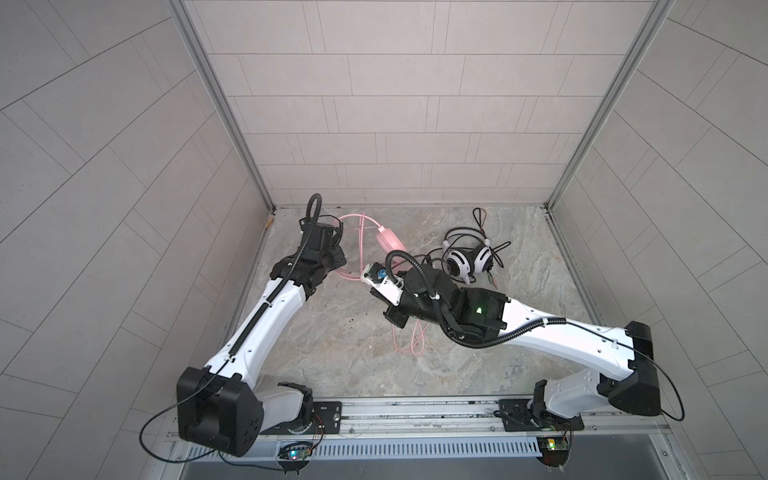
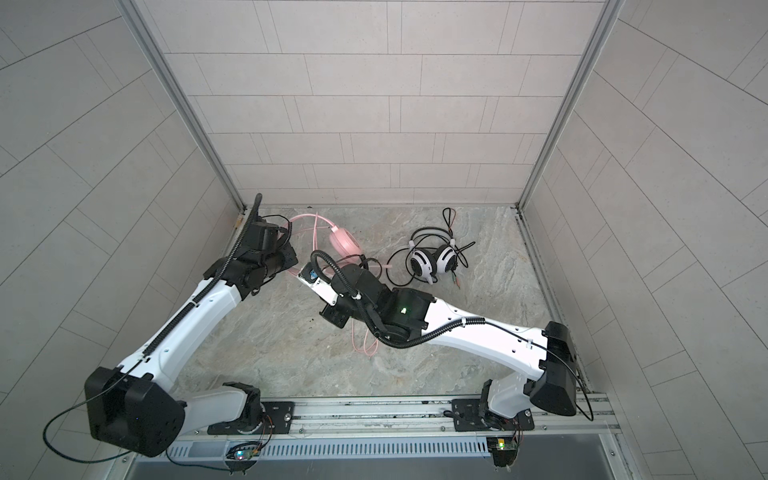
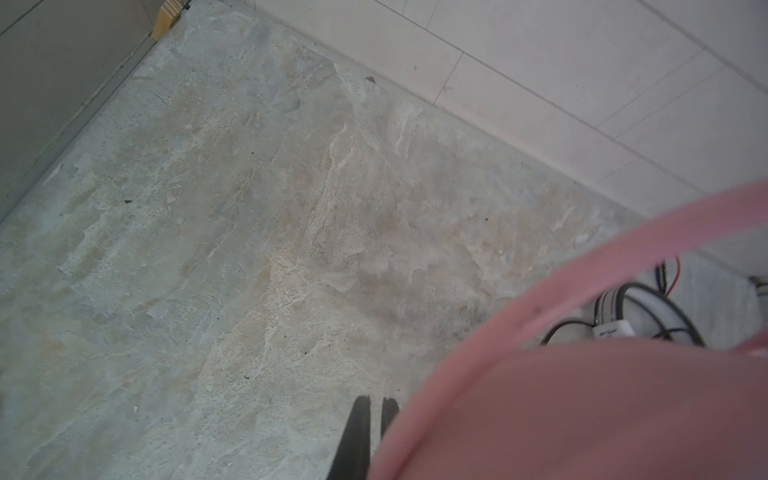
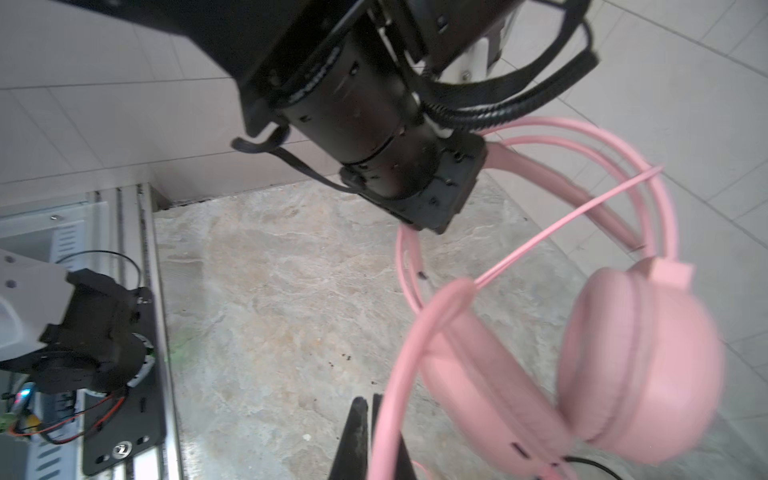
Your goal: Wrap the headphones
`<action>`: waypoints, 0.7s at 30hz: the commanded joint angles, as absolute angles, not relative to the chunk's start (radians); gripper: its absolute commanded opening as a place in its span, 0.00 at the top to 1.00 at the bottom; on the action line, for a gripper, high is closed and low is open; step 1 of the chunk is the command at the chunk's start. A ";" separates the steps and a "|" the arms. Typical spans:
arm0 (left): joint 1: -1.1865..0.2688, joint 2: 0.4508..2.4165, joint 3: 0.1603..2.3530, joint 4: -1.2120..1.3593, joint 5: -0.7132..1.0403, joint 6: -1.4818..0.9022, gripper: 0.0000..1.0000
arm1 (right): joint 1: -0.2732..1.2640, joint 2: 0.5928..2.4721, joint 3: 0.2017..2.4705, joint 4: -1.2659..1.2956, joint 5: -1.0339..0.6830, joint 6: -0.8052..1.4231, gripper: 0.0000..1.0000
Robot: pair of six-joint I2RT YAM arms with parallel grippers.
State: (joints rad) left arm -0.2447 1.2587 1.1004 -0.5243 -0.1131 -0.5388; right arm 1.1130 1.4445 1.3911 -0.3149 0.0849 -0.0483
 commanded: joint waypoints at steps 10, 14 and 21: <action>-0.354 1.330 1.317 -0.788 -0.023 -0.121 1.00 | 0.853 1.363 1.483 -0.488 0.164 -0.162 0.99; -0.355 1.293 1.314 -0.820 0.074 -0.003 1.00 | 0.757 1.346 1.457 -0.496 0.154 -0.144 0.99; -0.353 1.189 1.270 -0.778 0.234 0.074 1.00 | 0.667 1.368 1.426 -0.474 0.108 -0.117 0.99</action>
